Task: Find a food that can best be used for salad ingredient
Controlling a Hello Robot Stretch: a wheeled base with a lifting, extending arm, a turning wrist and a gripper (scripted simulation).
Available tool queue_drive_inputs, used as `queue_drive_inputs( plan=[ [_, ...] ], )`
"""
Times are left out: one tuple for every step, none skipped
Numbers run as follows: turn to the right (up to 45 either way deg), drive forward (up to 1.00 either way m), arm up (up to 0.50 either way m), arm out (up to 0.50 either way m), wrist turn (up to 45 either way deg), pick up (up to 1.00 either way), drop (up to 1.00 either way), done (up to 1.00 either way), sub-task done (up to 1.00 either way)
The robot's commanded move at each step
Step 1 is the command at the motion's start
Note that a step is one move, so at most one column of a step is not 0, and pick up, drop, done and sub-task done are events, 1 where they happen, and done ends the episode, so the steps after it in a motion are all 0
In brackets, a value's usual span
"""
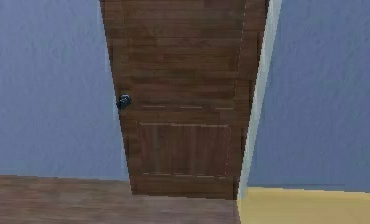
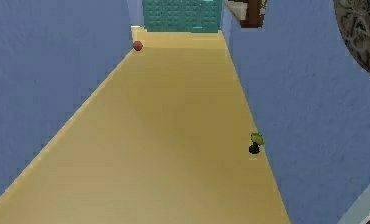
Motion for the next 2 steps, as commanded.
queue_drive_inputs(
  plan=[
    [6.0, 0.00, 0.00, 0.00, 0.0, 0.00, 0.00, 0.00, 0.00],
    [0.0, 0.15, 0.00, 0.00, 0.0, 0.00, 0.00, 0.00, 0.00]
  ],
)
